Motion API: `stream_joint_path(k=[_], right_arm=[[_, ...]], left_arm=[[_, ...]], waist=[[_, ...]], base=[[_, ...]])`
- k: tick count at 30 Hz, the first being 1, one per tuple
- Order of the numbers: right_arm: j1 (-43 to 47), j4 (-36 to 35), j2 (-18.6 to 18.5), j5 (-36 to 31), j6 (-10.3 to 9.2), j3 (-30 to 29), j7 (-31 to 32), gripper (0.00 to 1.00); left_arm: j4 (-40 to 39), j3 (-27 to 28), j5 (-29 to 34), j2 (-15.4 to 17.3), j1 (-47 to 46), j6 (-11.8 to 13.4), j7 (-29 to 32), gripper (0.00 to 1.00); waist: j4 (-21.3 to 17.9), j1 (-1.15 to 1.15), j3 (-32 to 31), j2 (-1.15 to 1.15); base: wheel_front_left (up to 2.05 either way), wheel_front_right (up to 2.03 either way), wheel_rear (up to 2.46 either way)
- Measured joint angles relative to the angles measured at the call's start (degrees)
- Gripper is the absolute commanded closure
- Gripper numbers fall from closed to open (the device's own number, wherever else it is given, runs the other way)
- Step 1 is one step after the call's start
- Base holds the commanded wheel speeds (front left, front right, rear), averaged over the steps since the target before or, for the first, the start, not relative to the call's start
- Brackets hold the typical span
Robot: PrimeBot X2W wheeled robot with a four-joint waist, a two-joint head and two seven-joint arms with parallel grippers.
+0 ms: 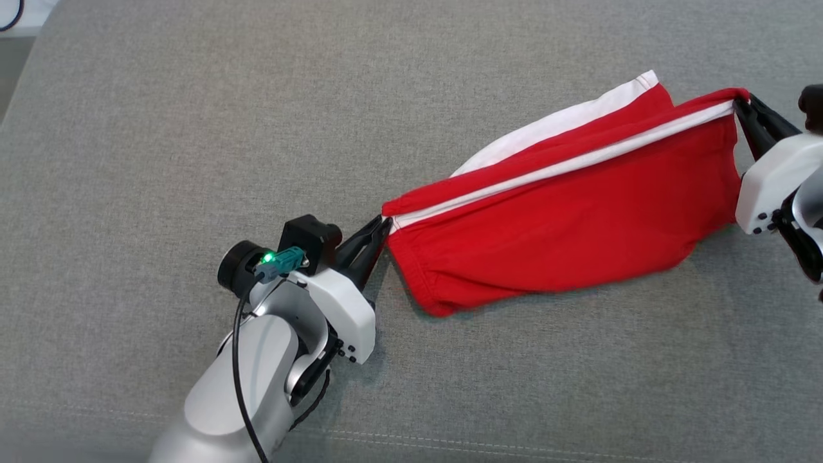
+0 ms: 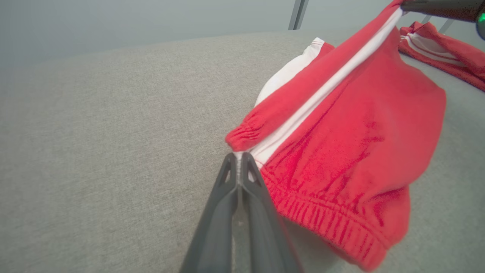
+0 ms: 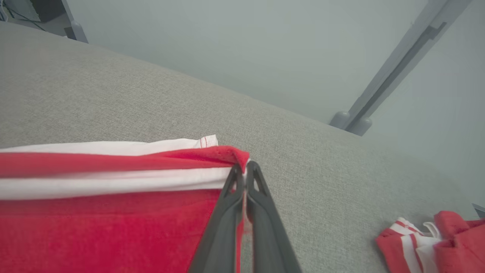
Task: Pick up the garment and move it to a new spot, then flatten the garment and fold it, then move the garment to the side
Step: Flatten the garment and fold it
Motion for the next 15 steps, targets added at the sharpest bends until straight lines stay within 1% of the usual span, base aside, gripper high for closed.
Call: stream_joint_path(k=[5, 9, 15], right_arm=[[-5.7, 7.4, 0.9, 0.2, 0.0, 4.8, -1.8, 1.0], [-9.1, 12.2, 1.8, 1.8, 0.0, 7.3, -4.3, 1.0], [-11.6, 17.9, 2.3, 4.7, 0.0, 10.6, -6.3, 1.0]], left_arm=[[4.6, -1.0, 0.1, -1.2, -3.6, -0.5, -1.6, 1.0], [7.5, -1.9, 0.1, -2.1, -5.5, -0.5, -2.7, 1.0], [10.5, -4.0, 0.6, -3.0, -7.7, -1.3, -5.2, 1.0]], waist=[[1.6, 0.0, 1.8, 0.0], [2.8, 0.0, 2.6, 0.0], [4.2, 0.0, 3.4, 0.0]], base=[[0.0, 0.0, 0.0], [0.0, 0.0, 0.0], [0.0, 0.0, 0.0]])
